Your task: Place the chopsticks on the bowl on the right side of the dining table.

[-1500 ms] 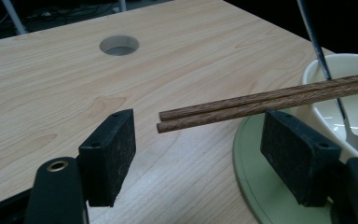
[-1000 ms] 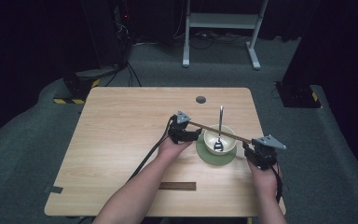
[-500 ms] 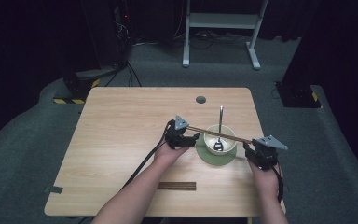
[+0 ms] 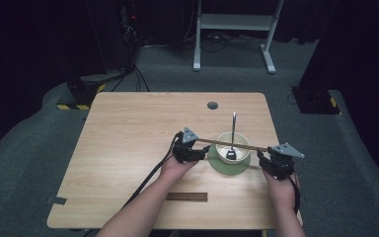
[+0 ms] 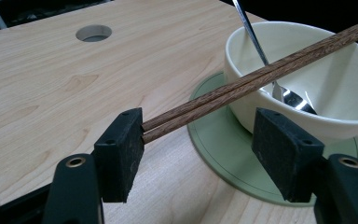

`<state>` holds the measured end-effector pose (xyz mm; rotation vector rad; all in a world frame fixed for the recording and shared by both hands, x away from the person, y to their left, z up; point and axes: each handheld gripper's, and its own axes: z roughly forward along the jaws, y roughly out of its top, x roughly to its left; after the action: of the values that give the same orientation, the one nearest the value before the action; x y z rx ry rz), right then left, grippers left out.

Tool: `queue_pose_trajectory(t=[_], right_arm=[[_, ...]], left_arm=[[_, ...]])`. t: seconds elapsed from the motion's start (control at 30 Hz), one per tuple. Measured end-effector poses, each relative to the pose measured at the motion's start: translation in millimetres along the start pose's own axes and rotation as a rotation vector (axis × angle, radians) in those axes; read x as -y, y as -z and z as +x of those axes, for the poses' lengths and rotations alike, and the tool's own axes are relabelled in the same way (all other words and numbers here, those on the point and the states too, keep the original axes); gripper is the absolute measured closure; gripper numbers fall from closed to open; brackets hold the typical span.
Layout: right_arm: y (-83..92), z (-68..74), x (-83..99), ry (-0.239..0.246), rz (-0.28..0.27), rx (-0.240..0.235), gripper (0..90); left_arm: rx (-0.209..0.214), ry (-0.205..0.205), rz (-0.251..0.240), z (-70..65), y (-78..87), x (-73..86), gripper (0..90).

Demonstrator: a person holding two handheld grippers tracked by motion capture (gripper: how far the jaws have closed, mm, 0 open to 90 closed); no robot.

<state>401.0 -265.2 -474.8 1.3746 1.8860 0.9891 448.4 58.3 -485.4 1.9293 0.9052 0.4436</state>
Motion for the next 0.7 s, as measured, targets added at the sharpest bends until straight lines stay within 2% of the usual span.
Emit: queue_pose_trajectory(t=[0.33, 0.57, 0.7], right_arm=[[1.4, 0.5, -4.0, 0.008, -0.001, 0.002, 54.0], [4.8, 1.6, -4.4, 0.012, -0.006, 0.008, 53.1], [7.0, -0.5, 0.0, -0.002, -0.008, 0.016, 53.2]], left_arm=[[0.013, 0.013, -0.015, -2.8, 6.2, 4.3, 35.4], [0.003, 0.016, -0.021, -2.7, 9.7, 6.8, 35.7], [-0.013, 0.011, -0.015, -1.2, 10.9, 6.9, 36.2]])
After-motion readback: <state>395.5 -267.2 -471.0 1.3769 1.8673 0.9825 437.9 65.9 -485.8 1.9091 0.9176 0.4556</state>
